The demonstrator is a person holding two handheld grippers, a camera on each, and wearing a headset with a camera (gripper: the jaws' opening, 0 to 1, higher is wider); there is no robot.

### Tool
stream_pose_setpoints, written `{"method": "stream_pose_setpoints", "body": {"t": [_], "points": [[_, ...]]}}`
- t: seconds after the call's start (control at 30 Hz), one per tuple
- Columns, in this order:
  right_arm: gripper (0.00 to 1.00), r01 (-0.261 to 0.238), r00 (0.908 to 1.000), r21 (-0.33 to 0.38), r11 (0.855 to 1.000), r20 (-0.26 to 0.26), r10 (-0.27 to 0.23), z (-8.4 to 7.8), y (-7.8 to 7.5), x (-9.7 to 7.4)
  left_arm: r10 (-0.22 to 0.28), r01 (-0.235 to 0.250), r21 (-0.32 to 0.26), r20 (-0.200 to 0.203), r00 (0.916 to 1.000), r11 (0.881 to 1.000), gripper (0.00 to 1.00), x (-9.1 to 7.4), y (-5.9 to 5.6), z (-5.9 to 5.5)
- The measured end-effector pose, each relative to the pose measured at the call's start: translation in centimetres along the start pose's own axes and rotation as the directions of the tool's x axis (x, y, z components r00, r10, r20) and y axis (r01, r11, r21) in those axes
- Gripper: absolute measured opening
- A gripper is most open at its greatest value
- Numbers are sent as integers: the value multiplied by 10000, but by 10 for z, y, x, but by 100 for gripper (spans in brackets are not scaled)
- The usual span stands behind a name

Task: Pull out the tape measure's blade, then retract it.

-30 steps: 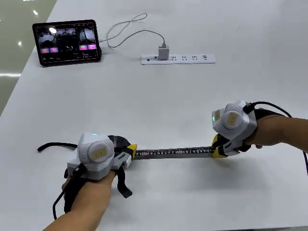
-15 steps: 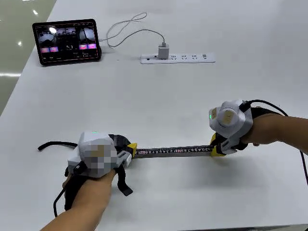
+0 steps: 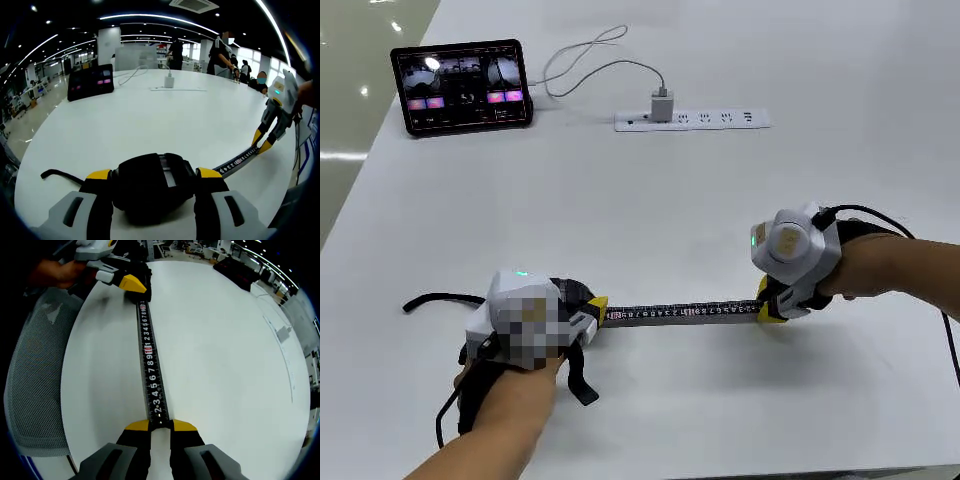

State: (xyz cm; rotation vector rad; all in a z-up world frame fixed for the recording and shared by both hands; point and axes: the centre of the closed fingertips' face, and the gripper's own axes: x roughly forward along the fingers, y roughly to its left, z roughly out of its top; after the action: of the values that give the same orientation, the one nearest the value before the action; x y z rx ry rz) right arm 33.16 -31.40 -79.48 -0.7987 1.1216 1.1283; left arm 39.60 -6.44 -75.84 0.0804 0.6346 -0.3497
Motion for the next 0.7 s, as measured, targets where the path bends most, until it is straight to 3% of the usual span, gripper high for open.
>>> {"method": "stream_pose_setpoints", "body": {"t": [0.7], "points": [[10,102,9998,-4,9999,150,-102,5,-1,2,-29,29,73,-18,10000,10000,61,1,-1,0]]}}
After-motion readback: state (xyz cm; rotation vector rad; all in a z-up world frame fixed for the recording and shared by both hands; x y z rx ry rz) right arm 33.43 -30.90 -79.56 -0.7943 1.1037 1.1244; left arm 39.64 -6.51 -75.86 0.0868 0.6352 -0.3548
